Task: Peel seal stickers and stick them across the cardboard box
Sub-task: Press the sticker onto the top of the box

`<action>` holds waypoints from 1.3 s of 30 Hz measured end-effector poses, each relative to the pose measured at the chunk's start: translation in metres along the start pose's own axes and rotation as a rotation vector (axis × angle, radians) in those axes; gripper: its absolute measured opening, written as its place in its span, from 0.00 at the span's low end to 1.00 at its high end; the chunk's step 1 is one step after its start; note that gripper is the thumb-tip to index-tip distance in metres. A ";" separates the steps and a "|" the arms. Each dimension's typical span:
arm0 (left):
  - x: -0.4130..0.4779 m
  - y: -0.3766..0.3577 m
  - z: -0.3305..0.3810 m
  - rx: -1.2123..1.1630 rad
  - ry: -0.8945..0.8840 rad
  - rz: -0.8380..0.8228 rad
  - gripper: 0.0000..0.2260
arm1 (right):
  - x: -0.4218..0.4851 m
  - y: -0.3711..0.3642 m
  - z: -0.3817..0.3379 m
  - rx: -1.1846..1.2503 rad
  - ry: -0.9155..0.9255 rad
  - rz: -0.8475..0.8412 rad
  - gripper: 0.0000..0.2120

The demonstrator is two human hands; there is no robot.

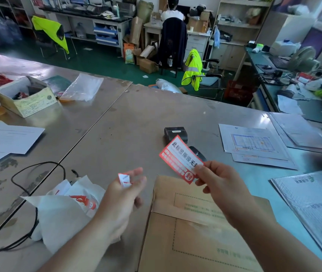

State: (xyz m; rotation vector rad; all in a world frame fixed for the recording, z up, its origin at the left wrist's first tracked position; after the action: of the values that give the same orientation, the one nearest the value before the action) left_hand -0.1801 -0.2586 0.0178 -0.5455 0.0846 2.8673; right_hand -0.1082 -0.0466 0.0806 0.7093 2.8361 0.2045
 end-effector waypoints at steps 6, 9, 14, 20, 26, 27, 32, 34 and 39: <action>0.006 0.010 0.009 0.102 -0.082 -0.063 0.14 | -0.007 -0.005 0.022 -0.064 -0.198 -0.257 0.11; 0.006 0.010 0.009 0.447 -0.131 -0.103 0.15 | -0.012 -0.008 0.029 -0.152 -0.253 -0.303 0.11; -0.002 0.004 0.006 0.609 -0.127 -0.225 0.18 | -0.017 -0.013 0.031 -0.260 -0.279 -0.328 0.15; -0.002 0.004 0.001 0.699 -0.126 -0.266 0.15 | -0.021 -0.014 0.036 -0.286 -0.310 -0.333 0.14; -0.008 -0.005 0.000 0.749 -0.113 -0.220 0.15 | -0.022 -0.005 0.044 -0.435 -0.320 -0.247 0.17; -0.009 -0.007 0.000 0.773 -0.121 -0.215 0.15 | -0.022 -0.004 0.045 -0.486 -0.309 -0.234 0.16; -0.013 -0.014 0.002 0.849 -0.156 -0.168 0.18 | -0.025 -0.001 0.042 -0.656 -0.253 -0.211 0.17; -0.013 -0.015 0.003 0.867 -0.169 -0.143 0.18 | -0.026 -0.002 0.041 -0.728 -0.246 -0.217 0.18; -0.014 -0.017 0.003 0.968 -0.188 -0.066 0.18 | -0.022 -0.005 0.048 -0.750 -0.241 -0.213 0.20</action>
State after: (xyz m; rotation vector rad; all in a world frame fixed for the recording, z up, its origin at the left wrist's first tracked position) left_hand -0.1646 -0.2442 0.0254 -0.0690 1.2814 2.3799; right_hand -0.0801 -0.0572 0.0367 0.2410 2.3059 0.9946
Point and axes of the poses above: each hand's wrist, its own x-axis towards the middle knuckle, its own y-axis out of the back of the hand, z = x × y, the point moved 6 cm from there along x, towards the middle knuckle, and after that the axes turned 12 degrees about x, right-handed, at the moved point
